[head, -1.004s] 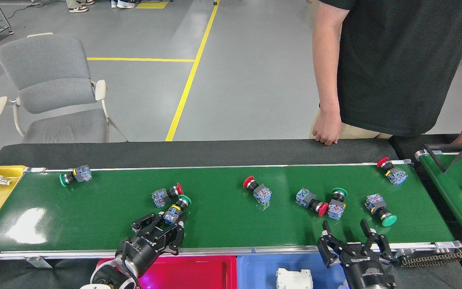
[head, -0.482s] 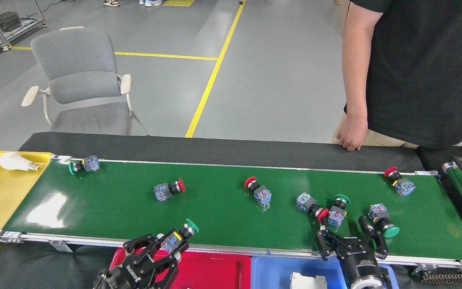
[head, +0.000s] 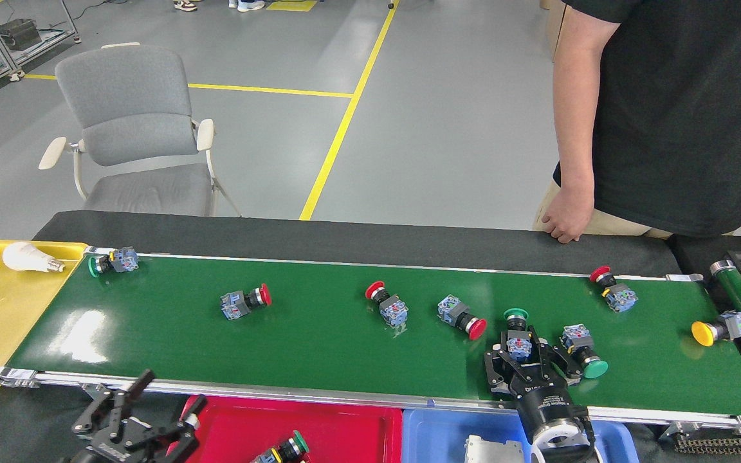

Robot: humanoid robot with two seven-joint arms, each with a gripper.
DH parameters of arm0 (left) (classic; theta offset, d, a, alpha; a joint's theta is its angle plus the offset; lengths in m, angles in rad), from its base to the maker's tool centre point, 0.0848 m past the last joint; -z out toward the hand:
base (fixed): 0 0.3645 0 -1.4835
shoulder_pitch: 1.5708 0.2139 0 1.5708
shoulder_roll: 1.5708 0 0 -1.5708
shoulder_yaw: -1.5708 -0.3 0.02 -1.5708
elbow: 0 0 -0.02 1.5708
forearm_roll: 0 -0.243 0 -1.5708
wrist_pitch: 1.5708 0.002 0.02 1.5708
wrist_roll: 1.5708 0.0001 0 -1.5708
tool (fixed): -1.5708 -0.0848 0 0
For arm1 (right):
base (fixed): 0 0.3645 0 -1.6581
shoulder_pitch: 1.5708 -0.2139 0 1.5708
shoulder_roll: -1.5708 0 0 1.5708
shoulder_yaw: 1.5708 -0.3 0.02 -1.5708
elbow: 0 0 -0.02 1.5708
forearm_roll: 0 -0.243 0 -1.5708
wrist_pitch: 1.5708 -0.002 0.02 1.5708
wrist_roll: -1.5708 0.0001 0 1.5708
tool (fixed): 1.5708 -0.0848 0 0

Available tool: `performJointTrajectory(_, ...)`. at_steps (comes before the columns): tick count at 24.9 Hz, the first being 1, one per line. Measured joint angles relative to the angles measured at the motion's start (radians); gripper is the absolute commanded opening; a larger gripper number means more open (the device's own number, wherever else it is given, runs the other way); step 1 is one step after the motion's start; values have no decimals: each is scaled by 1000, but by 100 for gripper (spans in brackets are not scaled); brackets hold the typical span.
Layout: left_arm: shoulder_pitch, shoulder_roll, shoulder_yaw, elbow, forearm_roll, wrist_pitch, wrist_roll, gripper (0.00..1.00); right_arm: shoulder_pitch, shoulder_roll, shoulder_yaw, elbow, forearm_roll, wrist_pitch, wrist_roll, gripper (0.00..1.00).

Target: Pick switch part from conveyor to tray

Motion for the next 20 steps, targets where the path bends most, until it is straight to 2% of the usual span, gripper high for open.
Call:
performJointTrajectory(2,0,23,3,29,-10,54,1,100,4,0,9,-34,-6,-69,0,22)
performJointTrajectory(5,-24,27,4,64,-13,85,1,100,8,-4,44,-89,-14,-266,-1,22)
performJointTrajectory(8,-111,47,-7,129,-9,72,2,100,8,-2,134,-111,-15,-488,-2,31)
performJointTrajectory(9,-162,59,-10,169,-10,50,3,100,8,5,187,-110,-15,-537,-2,41)
performJointTrajectory(10,-218,67,-19,217,-12,26,3,100,8,18,246,-107,-13,-568,-2,73)
performJointTrajectory(11,-268,73,-38,265,-13,3,4,100,8,34,303,-102,-12,-590,-3,96)
performJointTrajectory(12,-313,78,-67,313,-13,-14,4,100,8,51,344,-93,-10,-599,-3,99)
performJointTrajectory(15,-428,93,-154,451,-13,-41,4,100,7,95,423,-58,-6,-604,-3,99)
performJointTrajectory(20,-550,103,-186,653,-14,-45,4,100,1,96,429,-56,-10,-591,-3,99)
